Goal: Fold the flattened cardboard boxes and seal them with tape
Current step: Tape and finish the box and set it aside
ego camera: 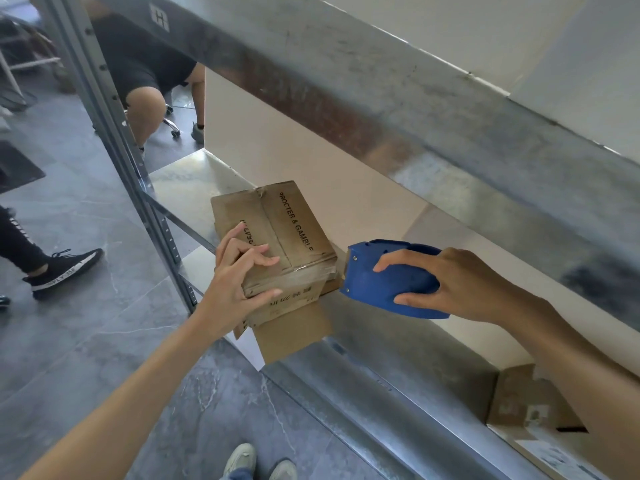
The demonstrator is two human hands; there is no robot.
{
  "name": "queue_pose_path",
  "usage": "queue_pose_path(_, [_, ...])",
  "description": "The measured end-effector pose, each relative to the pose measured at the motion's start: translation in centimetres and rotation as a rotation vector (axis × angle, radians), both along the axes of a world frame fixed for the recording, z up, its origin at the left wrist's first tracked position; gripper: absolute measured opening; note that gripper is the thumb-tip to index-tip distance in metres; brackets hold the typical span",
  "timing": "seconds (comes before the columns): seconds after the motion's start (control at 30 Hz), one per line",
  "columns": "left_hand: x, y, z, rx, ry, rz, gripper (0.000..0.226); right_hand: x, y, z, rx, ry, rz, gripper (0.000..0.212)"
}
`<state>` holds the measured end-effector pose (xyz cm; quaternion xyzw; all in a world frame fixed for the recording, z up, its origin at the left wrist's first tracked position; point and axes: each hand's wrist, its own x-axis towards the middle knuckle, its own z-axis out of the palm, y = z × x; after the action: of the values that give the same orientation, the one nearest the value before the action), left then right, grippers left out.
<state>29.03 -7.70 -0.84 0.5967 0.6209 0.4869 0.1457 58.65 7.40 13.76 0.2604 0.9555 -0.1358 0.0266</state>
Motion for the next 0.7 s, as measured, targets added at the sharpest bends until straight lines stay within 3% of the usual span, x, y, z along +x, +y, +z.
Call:
queue_pose_path(0.27, [-0.8,0.0,-0.1,0.028,0.014,-0.056,0.043,2.4,0.0,-0.6,-0.042,0.034,-0.053,0.048])
queue_pose_path(0.7, [-0.5,0.0,-0.3,-0.003,-0.002,-0.039,0.043,-1.6,1.7,-2.0,0.162,-0.094,-0.034,0.045])
